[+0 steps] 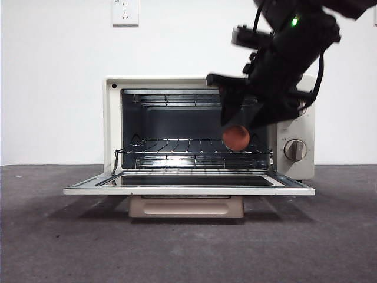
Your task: Eggoven
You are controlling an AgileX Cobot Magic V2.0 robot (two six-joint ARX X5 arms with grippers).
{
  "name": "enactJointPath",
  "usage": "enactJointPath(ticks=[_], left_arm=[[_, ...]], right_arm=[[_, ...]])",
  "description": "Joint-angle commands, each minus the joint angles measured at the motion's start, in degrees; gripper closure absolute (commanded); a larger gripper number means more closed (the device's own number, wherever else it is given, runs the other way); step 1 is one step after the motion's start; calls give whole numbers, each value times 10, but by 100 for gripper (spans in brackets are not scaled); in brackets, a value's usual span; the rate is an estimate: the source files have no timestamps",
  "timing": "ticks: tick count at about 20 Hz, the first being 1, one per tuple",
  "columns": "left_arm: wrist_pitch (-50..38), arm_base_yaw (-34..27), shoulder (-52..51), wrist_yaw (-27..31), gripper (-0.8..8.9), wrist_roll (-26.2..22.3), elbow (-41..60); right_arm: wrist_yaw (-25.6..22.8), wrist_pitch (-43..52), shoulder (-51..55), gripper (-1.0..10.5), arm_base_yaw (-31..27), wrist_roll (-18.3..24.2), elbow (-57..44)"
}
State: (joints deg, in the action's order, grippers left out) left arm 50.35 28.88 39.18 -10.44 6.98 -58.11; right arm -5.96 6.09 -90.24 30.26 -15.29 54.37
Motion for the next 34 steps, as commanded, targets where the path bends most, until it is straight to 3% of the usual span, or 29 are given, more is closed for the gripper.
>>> enactJointPath(ticks=[1,6,9,13,19,26,34], left_arm=[[-9,2,11,0,807,0,-4],[-40,0,40,0,807,0,-2],[-117,-24,55,-3,808,21,32],[-209,-67,88,-41,808,58,115],[-312,-134,203,-101,807,68,175],[-422,-177,391,-151,807,68,175],[-512,-175,512,-156,807,74,175]], right_arm=[[-1,-15,25,650,4,-2,5],[1,-86,126,650,12,-6,5],[1,-158,218,650,23,-3,5],[17,-271,341,651,30,-1,5],[16,-402,490,651,30,10,5],[14,-448,590,651,30,9,5],[14,-456,604,652,30,9,5]])
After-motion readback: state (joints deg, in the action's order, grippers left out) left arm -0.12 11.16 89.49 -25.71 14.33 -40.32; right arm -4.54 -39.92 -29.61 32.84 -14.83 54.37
